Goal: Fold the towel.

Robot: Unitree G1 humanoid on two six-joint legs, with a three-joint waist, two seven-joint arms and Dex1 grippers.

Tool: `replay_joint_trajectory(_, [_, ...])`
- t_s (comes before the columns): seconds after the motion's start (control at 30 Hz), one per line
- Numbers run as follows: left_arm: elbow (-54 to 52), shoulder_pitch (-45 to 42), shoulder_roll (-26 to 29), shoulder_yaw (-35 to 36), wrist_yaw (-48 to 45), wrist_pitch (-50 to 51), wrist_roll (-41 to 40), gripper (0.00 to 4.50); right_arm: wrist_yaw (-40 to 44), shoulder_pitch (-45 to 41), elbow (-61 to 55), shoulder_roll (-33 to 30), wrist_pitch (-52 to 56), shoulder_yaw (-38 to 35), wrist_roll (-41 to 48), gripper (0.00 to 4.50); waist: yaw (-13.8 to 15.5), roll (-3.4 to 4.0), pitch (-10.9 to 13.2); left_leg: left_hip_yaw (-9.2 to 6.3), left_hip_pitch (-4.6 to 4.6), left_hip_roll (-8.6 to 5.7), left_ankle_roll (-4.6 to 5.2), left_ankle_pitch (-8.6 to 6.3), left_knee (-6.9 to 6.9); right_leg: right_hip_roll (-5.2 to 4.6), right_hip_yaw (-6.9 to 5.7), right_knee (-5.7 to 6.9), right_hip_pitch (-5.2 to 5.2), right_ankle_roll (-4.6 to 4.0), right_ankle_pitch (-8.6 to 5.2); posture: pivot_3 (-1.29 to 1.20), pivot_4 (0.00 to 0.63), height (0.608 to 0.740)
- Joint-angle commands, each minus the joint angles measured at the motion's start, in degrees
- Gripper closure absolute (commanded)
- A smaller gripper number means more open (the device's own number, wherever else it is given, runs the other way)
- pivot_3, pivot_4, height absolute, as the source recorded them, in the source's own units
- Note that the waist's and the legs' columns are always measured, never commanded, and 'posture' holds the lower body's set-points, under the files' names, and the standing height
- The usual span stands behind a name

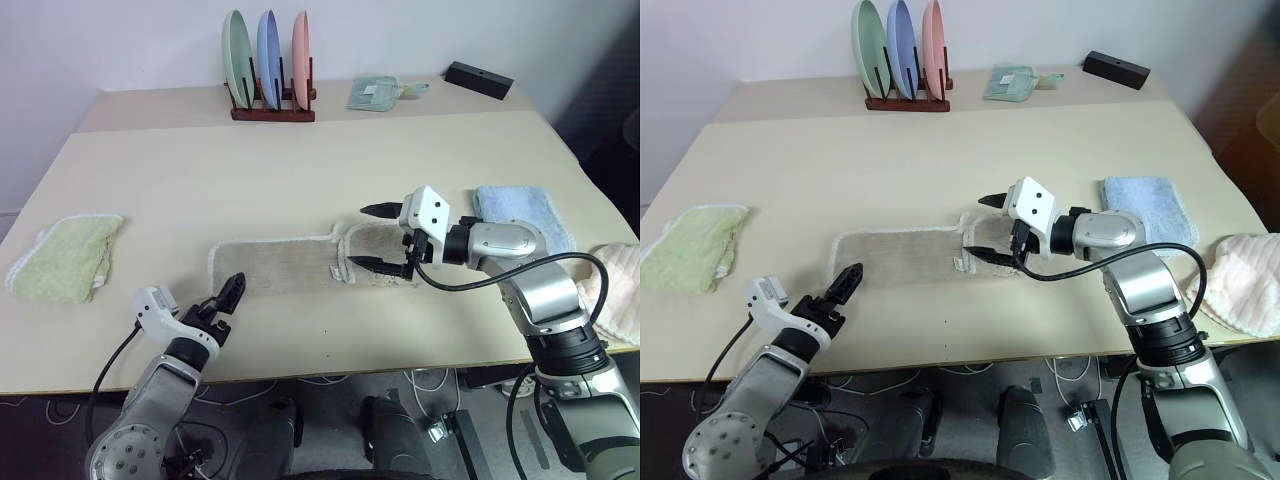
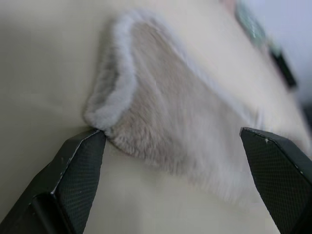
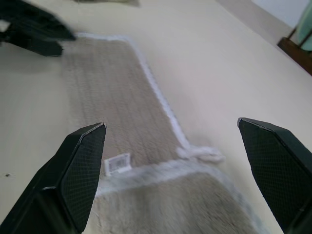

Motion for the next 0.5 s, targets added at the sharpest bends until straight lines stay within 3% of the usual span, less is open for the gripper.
replay_joint_trajectory(0.03, [2.01, -0.61, -0.43, 0.60, 7.57, -0.99, -5.54, 0.00, -0.25, 0.26, -1.85, -0.04, -1.66, -0.51, -0.22, 0.10, 0.02, 0.00, 0.00, 0.01, 0.00, 0.00, 0.00, 0.00, 0.00, 0.00, 0.01, -0.01, 0.00, 0.00, 0.00, 0.00, 0.150, 0.737])
replay_joint_trajectory(0.2, [5.19, -4.16, -0.98, 0.63, 15.67, -4.89, -11.39, 0.00, -0.62, 1.52, -2.68, 0.07, -2.18, -0.23, -0.66, 0.10, 0.21, 0.02, -0.03, 0.01, 0.02, -0.01, -0.01, 0.00, 0.02, 0.00, 0.00, -0.01, 0.05, -0.15, -0.06, 0.00, 0.150, 0.737])
replay_joint_trajectory(0.23, [5.39, -4.75, -1.01, 0.30, 16.53, -5.70, -11.97, 0.25, -0.75, 1.79, -2.67, 0.10, -2.43, -0.03, -1.01, 0.04, 0.18, 0.01, -0.03, 0.02, 0.02, -0.02, -0.01, 0.00, 0.02, 0.00, 0.00, -0.02, 0.06, -0.15, -0.05, 0.00, 0.150, 0.737])
replay_joint_trajectory(0.3, [5.57, -5.85, -0.85, -0.22, 17.86, -7.29, -12.48, 0.83, -0.97, 2.49, -2.73, 0.10, -2.92, 0.41, -1.67, 0.00, 0.14, 0.01, -0.03, 0.03, 0.02, -0.03, -0.01, 0.00, 0.02, 0.00, 0.01, -0.02, 0.06, -0.15, -0.05, 0.00, 0.150, 0.737])
replay_joint_trajectory(0.5, [4.02, -8.34, 1.08, -1.07, 19.70, -11.05, -14.34, 3.88, -1.23, 5.24, -4.67, -0.17, -2.93, 0.98, -2.30, 0.00, 0.20, -0.04, 0.00, 0.03, -0.02, -0.05, -0.01, 0.01, 0.02, 0.02, 0.00, -0.09, 0.04, -0.15, -0.04, 0.00, 0.150, 0.737])
